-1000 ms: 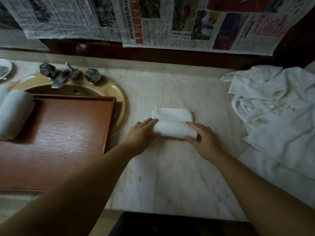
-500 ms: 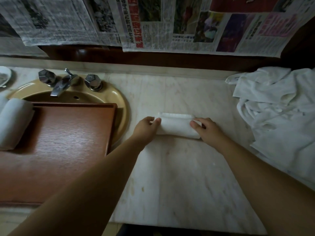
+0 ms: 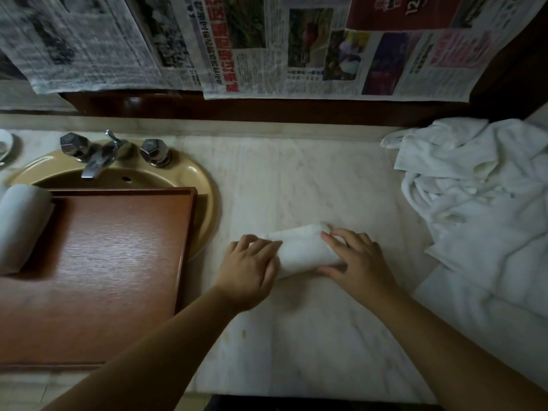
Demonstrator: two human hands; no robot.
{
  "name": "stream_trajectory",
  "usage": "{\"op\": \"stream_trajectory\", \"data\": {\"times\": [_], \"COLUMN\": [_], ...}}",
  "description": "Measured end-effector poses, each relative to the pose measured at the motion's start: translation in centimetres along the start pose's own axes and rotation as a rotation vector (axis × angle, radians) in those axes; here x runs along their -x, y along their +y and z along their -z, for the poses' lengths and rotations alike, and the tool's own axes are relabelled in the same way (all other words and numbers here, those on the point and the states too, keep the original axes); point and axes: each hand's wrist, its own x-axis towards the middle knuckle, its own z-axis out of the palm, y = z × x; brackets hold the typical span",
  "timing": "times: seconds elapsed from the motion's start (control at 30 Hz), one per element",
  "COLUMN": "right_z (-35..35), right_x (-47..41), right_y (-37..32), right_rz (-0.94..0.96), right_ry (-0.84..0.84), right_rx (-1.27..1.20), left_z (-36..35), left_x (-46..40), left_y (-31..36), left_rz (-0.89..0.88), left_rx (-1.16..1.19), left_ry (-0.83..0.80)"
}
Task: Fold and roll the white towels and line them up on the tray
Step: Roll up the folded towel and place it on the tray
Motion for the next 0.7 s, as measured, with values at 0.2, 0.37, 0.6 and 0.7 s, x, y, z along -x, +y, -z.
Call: {"op": "stream_trajectory", "data": {"times": [0.2, 0.37, 0.6, 0.7], "right_z": [0.2, 0.5, 0.1, 0.0], "right_x": [1.6, 2.6, 3.0, 1.2], "right_y": [-0.7, -0.8, -0.5, 0.4], "right_rz": [-0.009, 0.037, 0.017, -0.090], "right_ry": [0.009, -0.026, -0.060, -0.181], "right_rx": [-0.018, -0.005, -0.144, -0.248], "left_z": [-0.4, -0.2, -1.6, -1.2], "left_x": [1.4, 4.2, 4.6, 2.9], "left_y": [2.1, 2.9, 1.7, 1.1], "left_rz": [0.052, 0.010, 0.059, 0.140], "left_rx": [0.072, -0.006, 0.115, 0.199], "left_ry": [0.142, 0.141, 0.131, 0.089]}}
